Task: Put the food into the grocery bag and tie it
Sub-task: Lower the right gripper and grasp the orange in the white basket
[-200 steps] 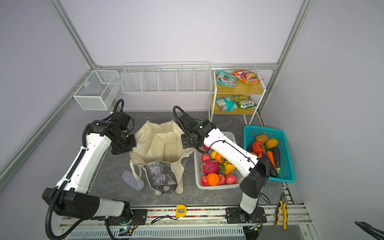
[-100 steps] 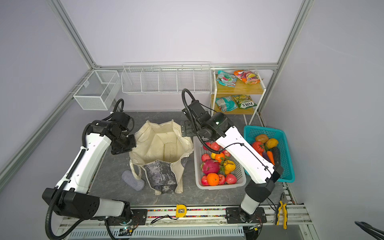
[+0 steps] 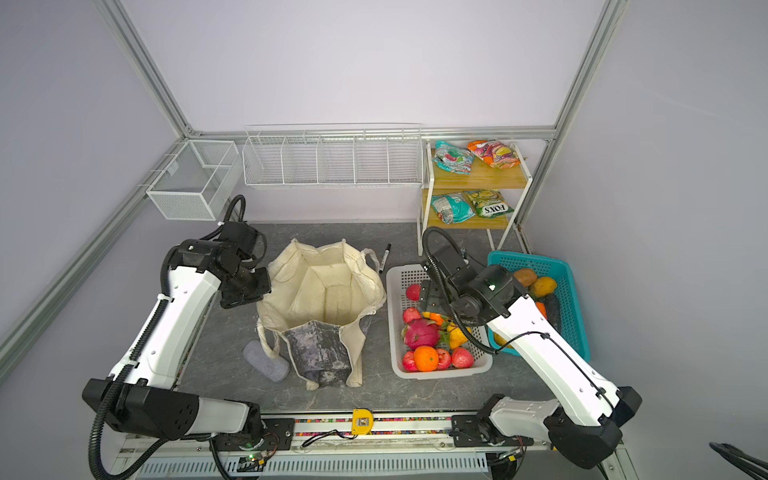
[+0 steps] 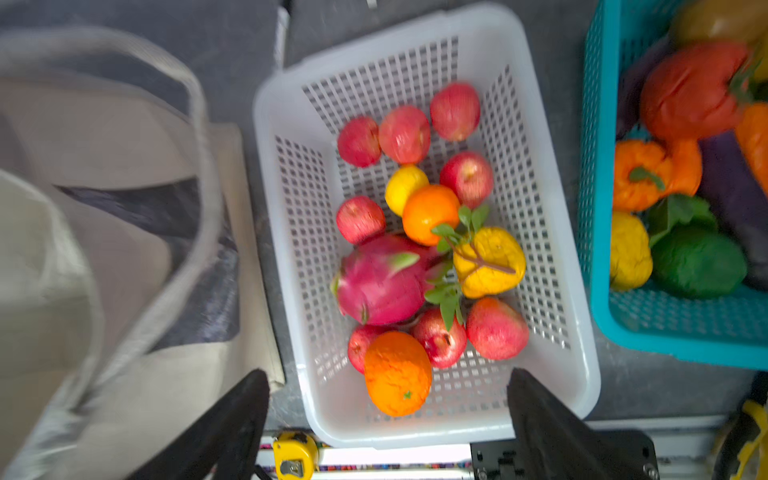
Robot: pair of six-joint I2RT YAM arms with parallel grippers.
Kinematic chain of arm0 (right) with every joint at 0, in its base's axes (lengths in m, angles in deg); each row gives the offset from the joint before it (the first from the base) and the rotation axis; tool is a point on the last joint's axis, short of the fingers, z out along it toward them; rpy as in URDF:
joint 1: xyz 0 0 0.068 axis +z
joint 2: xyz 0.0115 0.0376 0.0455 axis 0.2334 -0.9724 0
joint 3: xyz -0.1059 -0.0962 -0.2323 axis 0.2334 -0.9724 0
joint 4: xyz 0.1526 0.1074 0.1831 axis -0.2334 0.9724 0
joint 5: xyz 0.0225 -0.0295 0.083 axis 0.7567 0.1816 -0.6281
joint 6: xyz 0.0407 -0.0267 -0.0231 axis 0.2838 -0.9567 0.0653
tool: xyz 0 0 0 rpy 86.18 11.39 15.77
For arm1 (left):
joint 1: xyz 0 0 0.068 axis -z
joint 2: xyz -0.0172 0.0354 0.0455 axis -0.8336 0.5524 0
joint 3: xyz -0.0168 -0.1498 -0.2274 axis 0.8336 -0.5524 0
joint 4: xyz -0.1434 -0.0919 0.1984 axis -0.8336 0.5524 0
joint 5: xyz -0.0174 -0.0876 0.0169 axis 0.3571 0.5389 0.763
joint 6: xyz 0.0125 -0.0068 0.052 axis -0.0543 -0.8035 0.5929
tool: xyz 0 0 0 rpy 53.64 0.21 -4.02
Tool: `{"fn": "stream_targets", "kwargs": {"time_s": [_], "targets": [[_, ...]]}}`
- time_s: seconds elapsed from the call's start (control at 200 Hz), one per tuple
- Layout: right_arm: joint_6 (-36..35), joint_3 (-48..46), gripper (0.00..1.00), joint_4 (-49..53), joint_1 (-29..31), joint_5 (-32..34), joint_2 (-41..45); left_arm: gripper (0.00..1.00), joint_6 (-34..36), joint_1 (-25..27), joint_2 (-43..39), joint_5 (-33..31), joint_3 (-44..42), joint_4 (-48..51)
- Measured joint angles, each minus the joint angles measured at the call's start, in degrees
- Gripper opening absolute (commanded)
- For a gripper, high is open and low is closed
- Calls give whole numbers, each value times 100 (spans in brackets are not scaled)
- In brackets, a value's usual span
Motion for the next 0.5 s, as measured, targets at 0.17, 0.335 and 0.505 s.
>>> {"fn": "stream_targets", "kwargs": {"time_s": [0.17, 0.335, 0.505], "targets": [[304, -863, 98, -44, 0, -726, 4, 0, 13, 0, 0, 0, 4, 0], [339, -1220, 98, -94, 0, -1250, 4, 0, 37, 0, 0, 2, 4, -2], [380, -1572, 97, -232, 0, -1602, 4, 0, 42, 0, -22, 2, 0, -4]]}}
